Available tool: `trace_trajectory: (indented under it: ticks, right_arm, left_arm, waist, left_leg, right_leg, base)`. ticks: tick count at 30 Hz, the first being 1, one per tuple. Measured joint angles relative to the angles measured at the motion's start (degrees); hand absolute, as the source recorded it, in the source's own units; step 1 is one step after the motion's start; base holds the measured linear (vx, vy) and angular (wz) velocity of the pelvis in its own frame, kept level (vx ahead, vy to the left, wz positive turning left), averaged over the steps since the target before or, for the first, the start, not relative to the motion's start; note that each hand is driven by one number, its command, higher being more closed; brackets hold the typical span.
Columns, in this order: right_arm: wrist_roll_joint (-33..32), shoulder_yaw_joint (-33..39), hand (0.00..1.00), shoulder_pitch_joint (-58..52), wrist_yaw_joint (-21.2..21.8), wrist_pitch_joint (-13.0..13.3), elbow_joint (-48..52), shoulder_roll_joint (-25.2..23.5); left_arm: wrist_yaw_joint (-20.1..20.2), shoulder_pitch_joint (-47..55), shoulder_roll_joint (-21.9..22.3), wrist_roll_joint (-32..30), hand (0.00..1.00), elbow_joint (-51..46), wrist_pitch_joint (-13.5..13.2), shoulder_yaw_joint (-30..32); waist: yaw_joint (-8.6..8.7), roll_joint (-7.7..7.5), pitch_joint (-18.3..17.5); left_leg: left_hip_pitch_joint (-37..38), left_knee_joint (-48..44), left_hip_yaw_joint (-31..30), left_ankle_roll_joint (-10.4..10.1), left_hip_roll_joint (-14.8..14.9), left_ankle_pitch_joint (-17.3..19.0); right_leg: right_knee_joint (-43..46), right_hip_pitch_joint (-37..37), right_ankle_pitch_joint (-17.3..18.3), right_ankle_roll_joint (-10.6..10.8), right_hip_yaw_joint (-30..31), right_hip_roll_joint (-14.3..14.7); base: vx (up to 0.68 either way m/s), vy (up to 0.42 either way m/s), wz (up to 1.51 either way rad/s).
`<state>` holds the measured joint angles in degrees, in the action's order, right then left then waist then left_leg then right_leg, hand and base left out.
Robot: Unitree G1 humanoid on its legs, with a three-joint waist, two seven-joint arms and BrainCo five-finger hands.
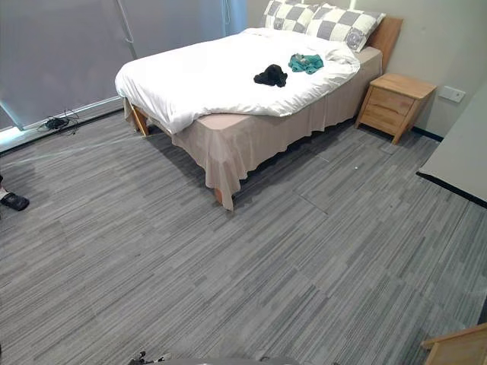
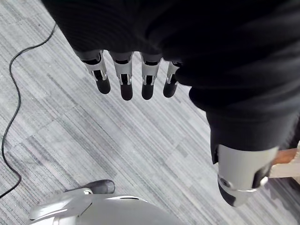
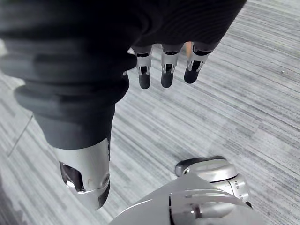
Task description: Tidy the bed and pick cloth on bed and put in laundry
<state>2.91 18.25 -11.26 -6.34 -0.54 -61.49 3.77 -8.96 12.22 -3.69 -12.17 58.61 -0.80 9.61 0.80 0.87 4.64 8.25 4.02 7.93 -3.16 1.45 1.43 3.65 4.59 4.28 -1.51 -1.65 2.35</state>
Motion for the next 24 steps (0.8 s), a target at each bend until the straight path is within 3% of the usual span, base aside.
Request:
trace_trajectory:
  ticks: [2, 8, 16, 24]
  right_arm:
    - [0.02, 0.45, 0.0, 0.36, 0.0, 0.0, -0.1, -0.12]
    - [0.18, 1.27, 0.0, 3.07, 0.03, 0.04, -0.08, -0.5]
    - [1.23, 2.62, 0.0, 4.34, 0.04, 0.07, -0.02, -1.03]
    - [1.22, 2.65, 0.0, 4.46, 0.04, 0.08, 0.12, -1.09]
  left_arm:
    - [0.01, 0.0, 0.0, -0.12, 0.0, 0.01, 0.0, 0.0]
    - [0.06, -1.42, -0.52, -0.17, 0.0, -0.01, -0.33, 0.07]
    - [0.05, -2.09, -0.59, -0.19, 0.0, 0.0, -0.33, 0.07]
    - [0.04, -2.14, -0.53, -0.24, 0.0, -0.01, -0.39, 0.09]
  waist:
    - [0.01, -0.16, 0.17]
    - [0.02, -0.64, 2.79]
    - [-0.02, -0.74, 3.44]
    - [-0.02, -0.66, 3.91]
  left_leg:
    - [0.62, 0.18, 0.13, 0.94, 0.0, -0.68]
    - [2.36, 1.19, 0.15, 0.91, 0.02, -0.67]
    - [3.35, 1.17, 0.3, 0.24, 0.09, -0.23]
    - [3.58, 1.17, 0.89, 0.18, 0.19, -0.15]
  right_leg:
    - [-0.73, 0.5, -0.28, -0.43, -0.09, 0.07]
    - [-2.68, 2.82, -0.26, -0.39, -0.26, 0.24]
    - [-2.77, 4.21, 0.47, 0.78, -0.58, 0.14]
    - [-2.81, 4.09, 0.38, 0.63, -0.43, 0.2]
  base:
    - [0.15, 0.003, 0.01]
    - [0.08, -0.014, 0.0]
    - [0.01, -0.015, 0.01]
    - [-0.06, -0.022, -0.01]
